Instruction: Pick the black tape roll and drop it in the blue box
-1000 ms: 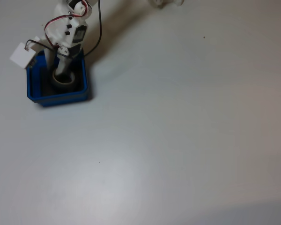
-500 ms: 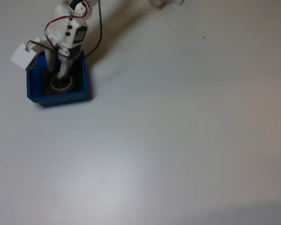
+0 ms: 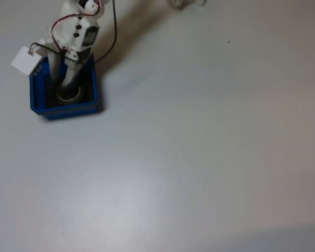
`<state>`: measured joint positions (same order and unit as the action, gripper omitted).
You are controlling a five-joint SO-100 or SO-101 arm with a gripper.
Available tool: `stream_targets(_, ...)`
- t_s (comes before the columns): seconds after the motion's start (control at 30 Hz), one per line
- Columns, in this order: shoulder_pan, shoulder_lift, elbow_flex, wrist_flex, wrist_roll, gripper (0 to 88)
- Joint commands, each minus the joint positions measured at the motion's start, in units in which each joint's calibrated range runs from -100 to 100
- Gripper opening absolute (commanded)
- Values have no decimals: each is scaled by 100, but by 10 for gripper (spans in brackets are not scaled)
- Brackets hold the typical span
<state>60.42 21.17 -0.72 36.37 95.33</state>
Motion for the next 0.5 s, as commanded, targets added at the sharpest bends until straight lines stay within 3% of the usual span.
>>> stream_targets(0.0,-96,-511,-404,-56,38,1)
stream_targets(0.3,-106,-971,-413,-73,38,5)
stream_targets(0.47,-585,-1473,-395,-65,38,5)
